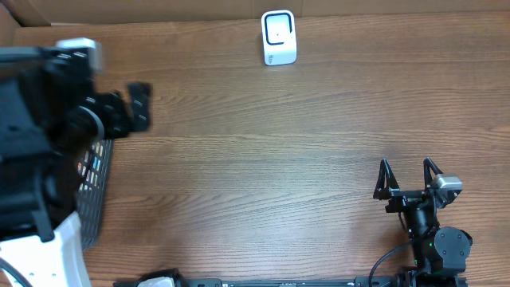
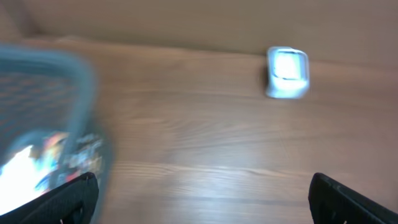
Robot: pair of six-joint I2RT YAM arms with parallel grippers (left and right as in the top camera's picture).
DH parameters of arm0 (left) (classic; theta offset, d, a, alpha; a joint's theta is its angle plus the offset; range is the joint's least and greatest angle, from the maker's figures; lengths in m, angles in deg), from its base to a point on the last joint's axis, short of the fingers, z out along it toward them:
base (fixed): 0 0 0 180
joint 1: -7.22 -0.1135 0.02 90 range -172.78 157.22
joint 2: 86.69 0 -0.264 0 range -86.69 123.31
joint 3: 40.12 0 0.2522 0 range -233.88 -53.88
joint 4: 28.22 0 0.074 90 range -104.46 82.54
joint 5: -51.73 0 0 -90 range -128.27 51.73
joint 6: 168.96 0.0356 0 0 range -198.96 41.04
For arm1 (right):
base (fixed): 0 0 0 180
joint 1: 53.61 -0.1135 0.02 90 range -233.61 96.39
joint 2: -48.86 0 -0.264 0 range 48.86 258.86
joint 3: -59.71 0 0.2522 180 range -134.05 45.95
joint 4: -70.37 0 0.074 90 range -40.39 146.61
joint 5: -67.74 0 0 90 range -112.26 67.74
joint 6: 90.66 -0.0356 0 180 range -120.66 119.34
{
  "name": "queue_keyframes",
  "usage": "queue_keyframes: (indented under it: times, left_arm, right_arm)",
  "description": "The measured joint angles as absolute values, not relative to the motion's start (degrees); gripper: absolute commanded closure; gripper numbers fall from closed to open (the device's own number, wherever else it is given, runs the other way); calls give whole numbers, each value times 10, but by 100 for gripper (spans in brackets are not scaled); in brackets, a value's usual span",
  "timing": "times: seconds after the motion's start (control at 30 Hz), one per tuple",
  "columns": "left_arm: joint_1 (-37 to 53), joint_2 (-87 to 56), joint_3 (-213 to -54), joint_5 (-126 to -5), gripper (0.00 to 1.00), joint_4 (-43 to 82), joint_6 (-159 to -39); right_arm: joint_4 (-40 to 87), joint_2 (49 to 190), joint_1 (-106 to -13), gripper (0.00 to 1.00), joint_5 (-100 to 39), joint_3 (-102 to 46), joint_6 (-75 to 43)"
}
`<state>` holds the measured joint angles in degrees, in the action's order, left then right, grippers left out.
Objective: Scan the item barcode
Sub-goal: 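Reach the left gripper into the basket and grasp the pink-purple packet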
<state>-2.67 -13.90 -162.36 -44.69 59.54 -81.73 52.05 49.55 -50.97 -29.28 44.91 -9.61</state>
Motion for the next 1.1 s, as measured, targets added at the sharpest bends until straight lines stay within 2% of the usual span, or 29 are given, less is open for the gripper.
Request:
queue_keyframes:
  times: [0.27,0.53,0.87,1.1]
  left_arm:
    - [-219,-64,-1789,-375,0,692,-929]
    - [-360,28,-1797,-361,0,769,-1009]
    - [-390,109,-1704,-276,0,767,-1131]
    - [-390,108,-1517,-191,0,641,-1210]
  right_arm:
    - [520,496,-510,0,-293,449,-96]
    - [520,496,-510,0,-293,449,-96]
    - [520,496,-510,0,-293,449,-96]
    - [520,496,-510,0,-293,449,-96]
